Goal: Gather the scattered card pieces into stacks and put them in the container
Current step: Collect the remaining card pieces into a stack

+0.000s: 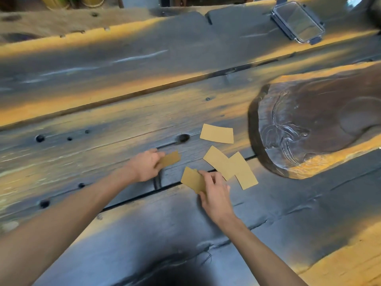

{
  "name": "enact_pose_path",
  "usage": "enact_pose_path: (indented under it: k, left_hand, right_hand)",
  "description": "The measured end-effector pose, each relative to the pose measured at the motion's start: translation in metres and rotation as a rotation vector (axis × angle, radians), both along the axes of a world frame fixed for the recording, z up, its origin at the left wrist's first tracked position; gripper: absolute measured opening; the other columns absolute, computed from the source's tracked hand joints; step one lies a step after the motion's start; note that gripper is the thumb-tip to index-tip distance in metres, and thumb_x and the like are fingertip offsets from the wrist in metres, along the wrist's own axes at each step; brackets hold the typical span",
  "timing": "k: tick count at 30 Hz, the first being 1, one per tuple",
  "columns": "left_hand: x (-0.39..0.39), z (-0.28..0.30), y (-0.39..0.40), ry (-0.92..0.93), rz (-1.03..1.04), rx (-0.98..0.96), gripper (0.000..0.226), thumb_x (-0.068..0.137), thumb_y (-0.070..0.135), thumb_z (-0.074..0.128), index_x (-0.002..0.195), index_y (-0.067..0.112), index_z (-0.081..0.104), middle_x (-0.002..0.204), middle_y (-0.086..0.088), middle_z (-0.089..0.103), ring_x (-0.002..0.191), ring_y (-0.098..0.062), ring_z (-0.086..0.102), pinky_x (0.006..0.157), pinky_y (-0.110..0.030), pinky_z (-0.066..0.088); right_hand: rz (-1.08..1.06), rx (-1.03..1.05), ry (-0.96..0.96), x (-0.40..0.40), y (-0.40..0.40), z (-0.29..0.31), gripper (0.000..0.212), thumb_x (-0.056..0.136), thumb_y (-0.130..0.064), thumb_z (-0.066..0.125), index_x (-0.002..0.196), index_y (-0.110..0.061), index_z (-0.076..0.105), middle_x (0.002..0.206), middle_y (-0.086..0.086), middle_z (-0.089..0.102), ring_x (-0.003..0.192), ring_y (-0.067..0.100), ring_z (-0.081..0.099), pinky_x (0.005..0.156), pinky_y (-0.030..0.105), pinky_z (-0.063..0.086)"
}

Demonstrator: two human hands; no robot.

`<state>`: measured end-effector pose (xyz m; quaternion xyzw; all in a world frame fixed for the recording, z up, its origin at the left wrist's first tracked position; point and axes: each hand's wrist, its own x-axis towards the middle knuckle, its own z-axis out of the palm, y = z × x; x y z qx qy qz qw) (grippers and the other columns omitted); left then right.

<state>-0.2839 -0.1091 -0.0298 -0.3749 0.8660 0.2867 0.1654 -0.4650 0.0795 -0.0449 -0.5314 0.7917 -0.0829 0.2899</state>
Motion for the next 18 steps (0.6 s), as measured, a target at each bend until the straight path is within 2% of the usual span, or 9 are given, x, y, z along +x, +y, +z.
enact_pose_path:
  k: [2, 3, 6, 7, 9, 11, 13, 16, 18]
  left_hand:
    - [0.016, 0.004, 0.018, 0.083, 0.129, 0.160, 0.007, 0.091, 0.006, 0.049, 0.088, 0.013, 0.051, 0.089, -0.012, 0.061, 0.090, -0.032, 0.060, 0.069, -0.033, 0.033]
    - [0.023, 0.007, 0.026, 0.128, 0.223, 0.239, 0.009, 0.091, 0.005, 0.047, 0.092, 0.010, 0.055, 0.087, -0.011, 0.063, 0.087, -0.030, 0.060, 0.069, -0.032, 0.034]
    - [0.043, 0.029, 0.045, 0.292, 0.548, 0.480, 0.031, 0.096, 0.002, 0.042, 0.114, 0.013, 0.064, 0.095, 0.000, 0.065, 0.085, -0.015, 0.057, 0.069, -0.016, 0.040]
    - [0.048, 0.037, 0.049, 0.321, 0.636, 0.563, 0.034, 0.098, 0.003, 0.040, 0.117, 0.017, 0.064, 0.098, 0.002, 0.066, 0.085, -0.011, 0.058, 0.071, -0.014, 0.042]
    - [0.065, 0.056, 0.059, 0.381, 0.765, 0.707, 0.029, 0.100, 0.014, 0.043, 0.116, 0.024, 0.065, 0.101, 0.002, 0.071, 0.085, -0.010, 0.064, 0.074, -0.021, 0.048]
    - [0.084, 0.079, 0.075, 0.455, 0.815, 0.837, 0.029, 0.091, 0.033, 0.054, 0.115, 0.022, 0.068, 0.108, -0.005, 0.073, 0.090, -0.017, 0.065, 0.082, -0.032, 0.047]
    - [0.096, 0.092, 0.090, 0.491, 0.804, 0.917, 0.043, 0.081, 0.039, 0.061, 0.116, 0.016, 0.068, 0.112, -0.013, 0.069, 0.094, -0.024, 0.059, 0.085, -0.041, 0.043]
    - [0.125, 0.110, 0.115, 0.571, 0.858, 1.102, 0.049, 0.086, 0.042, 0.057, 0.125, 0.012, 0.064, 0.112, -0.019, 0.058, 0.093, -0.029, 0.054, 0.079, -0.039, 0.045]
    - [0.148, 0.118, 0.132, 0.609, 0.832, 1.285, 0.058, 0.095, 0.052, 0.046, 0.137, 0.013, 0.055, 0.126, -0.025, 0.057, 0.105, -0.035, 0.057, 0.083, -0.039, 0.047]
  right_hand:
    - [0.026, -0.009, -0.117, 0.002, -0.004, 0.006, 0.065, 0.085, -0.001, 0.058, 0.144, -0.026, 0.045, 0.123, 0.001, 0.044, 0.109, 0.026, 0.056, 0.096, 0.041, 0.049]
    - [0.049, -0.018, -0.152, 0.003, -0.007, 0.011, 0.063, 0.085, 0.002, 0.056, 0.141, -0.026, 0.048, 0.124, 0.000, 0.047, 0.109, 0.026, 0.058, 0.096, 0.041, 0.049]
    - [0.194, -0.061, -0.218, 0.011, -0.013, 0.031, 0.053, 0.087, 0.001, 0.055, 0.131, -0.028, 0.057, 0.124, -0.002, 0.062, 0.113, 0.024, 0.061, 0.099, 0.037, 0.048]
    - [0.248, -0.064, -0.235, 0.014, -0.014, 0.039, 0.052, 0.089, -0.002, 0.056, 0.131, -0.032, 0.055, 0.124, -0.003, 0.064, 0.113, 0.023, 0.061, 0.098, 0.036, 0.047]
    - [0.359, -0.046, -0.261, 0.027, -0.019, 0.064, 0.056, 0.094, -0.009, 0.056, 0.138, -0.041, 0.044, 0.123, -0.004, 0.065, 0.110, 0.022, 0.059, 0.094, 0.033, 0.046]
    - [0.457, -0.031, -0.276, 0.047, -0.025, 0.093, 0.060, 0.097, -0.013, 0.056, 0.143, -0.045, 0.036, 0.116, -0.013, 0.061, 0.107, 0.021, 0.057, 0.091, 0.032, 0.043]
    - [0.538, -0.027, -0.314, 0.065, -0.029, 0.114, 0.063, 0.096, -0.011, 0.056, 0.143, -0.047, 0.034, 0.107, -0.021, 0.057, 0.101, 0.018, 0.056, 0.091, 0.032, 0.045]
    - [0.645, -0.045, -0.369, 0.095, -0.028, 0.141, 0.067, 0.095, -0.007, 0.054, 0.144, -0.048, 0.033, 0.097, -0.019, 0.055, 0.090, 0.014, 0.050, 0.084, 0.031, 0.044]
    - [0.705, -0.053, -0.388, 0.112, -0.021, 0.159, 0.066, 0.097, -0.006, 0.053, 0.144, -0.049, 0.034, 0.100, -0.011, 0.060, 0.089, 0.010, 0.049, 0.080, 0.024, 0.042]
